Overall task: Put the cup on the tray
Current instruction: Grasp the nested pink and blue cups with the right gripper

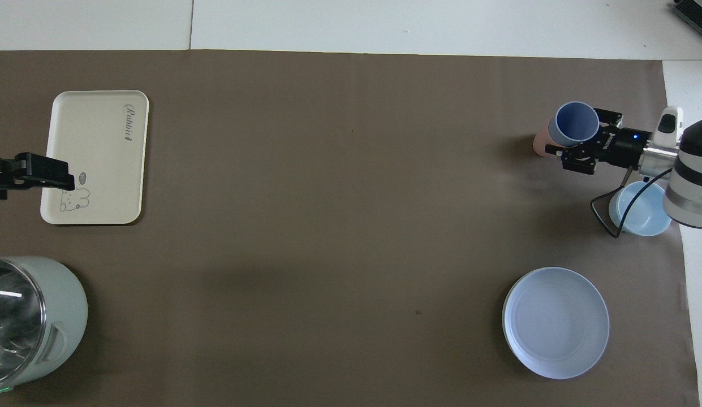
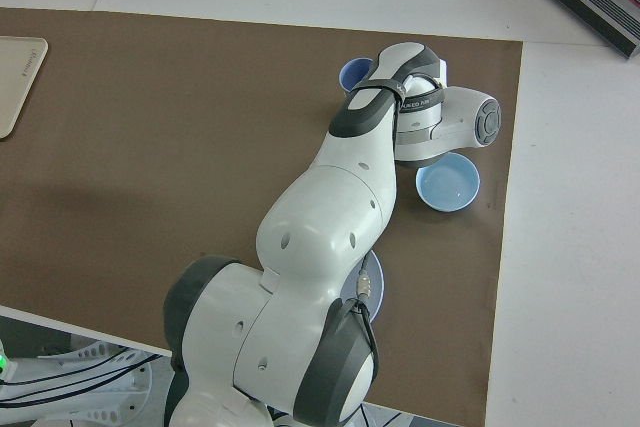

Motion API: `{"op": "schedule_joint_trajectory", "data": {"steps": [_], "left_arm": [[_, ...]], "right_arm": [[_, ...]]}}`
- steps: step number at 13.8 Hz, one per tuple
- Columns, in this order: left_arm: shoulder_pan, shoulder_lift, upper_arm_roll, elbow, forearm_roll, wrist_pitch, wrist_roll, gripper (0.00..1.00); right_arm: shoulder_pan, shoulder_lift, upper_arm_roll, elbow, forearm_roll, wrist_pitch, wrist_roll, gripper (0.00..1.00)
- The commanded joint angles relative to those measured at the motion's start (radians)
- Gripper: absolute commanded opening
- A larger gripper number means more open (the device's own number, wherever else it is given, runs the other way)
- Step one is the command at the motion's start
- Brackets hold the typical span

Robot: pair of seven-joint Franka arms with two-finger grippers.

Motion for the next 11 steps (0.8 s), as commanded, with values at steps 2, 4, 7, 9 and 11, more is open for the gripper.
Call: {"op": "schedule_joint_trajectory", "data": {"steps": [2, 4, 7, 9, 11], "left_arm": [[-0.003, -0.015, -0.002, -0.020, -0.024, 0.022, 0.011, 1.00], [-0.003, -0.012, -0.002, -0.013, -0.080, 0.034, 0.008, 0.95], [-0.036, 0.004, -0.025, 0.013, -0.102, 0.044, -0.006, 0.93], [-0.072, 0.022, -0.025, 0.039, -0.142, 0.047, -0.008, 0.92], [-0.111, 0.053, -0.025, 0.072, -0.154, 0.045, -0.026, 0.91]], "right_arm": [[0.001, 0.004, 0.004, 0.004, 0.039, 0.015, -0.025, 0.00], [-0.001, -0.007, 0.004, 0.012, 0.039, 0.017, -0.007, 0.00], [0.008, -0.040, 0.006, 0.014, 0.021, 0.052, 0.116, 0.00], [0.056, -0.074, -0.003, 0.012, 0.010, 0.075, 0.206, 0.00], [0.088, -0.113, 0.004, 0.012, -0.089, 0.138, 0.350, 0.00]]}}
